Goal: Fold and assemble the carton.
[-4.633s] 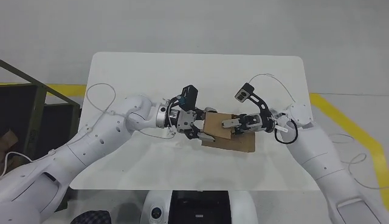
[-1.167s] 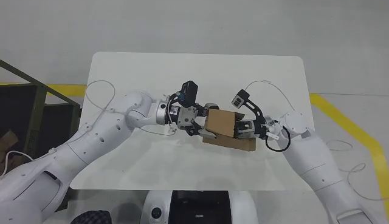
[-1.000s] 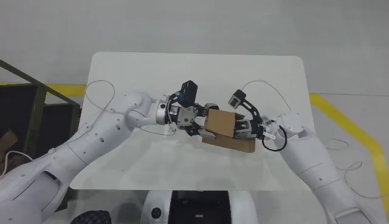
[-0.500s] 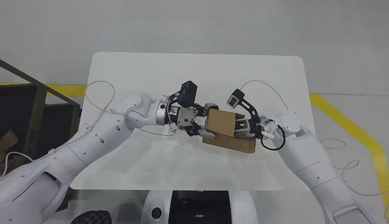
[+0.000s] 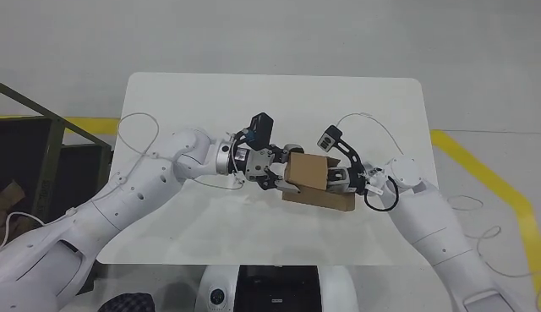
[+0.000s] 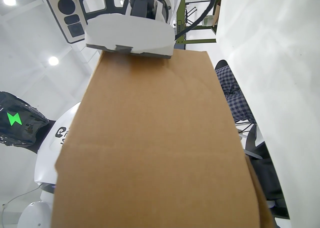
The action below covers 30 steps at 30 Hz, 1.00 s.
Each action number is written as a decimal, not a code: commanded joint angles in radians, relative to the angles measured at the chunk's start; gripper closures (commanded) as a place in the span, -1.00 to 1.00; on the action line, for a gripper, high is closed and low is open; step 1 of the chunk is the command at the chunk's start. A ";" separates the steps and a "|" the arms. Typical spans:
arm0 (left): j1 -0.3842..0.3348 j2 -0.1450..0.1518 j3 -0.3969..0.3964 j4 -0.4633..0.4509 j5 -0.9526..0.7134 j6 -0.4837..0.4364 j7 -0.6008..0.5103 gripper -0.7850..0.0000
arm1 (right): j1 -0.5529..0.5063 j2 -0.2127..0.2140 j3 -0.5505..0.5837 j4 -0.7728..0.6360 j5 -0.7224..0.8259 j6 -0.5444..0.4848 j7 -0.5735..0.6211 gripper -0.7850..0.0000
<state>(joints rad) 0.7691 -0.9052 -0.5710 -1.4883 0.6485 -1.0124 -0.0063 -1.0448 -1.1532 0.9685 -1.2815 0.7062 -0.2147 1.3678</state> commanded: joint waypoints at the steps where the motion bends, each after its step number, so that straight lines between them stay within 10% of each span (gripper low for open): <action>1: 0.000 0.000 0.000 0.000 0.000 0.000 0.000 -0.41 | 0.005 -0.005 -0.011 0.002 0.002 -0.001 -0.004 1.00; 30: 0.014 0.006 -0.009 0.007 -0.013 0.000 0.020 -0.29 | -0.006 0.002 0.040 0.009 -0.020 -0.012 0.007 1.00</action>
<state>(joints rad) 0.7817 -0.8990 -0.5801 -1.4820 0.6364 -1.0123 0.0117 -1.0505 -1.1516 1.0072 -1.2682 0.6899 -0.2255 1.3759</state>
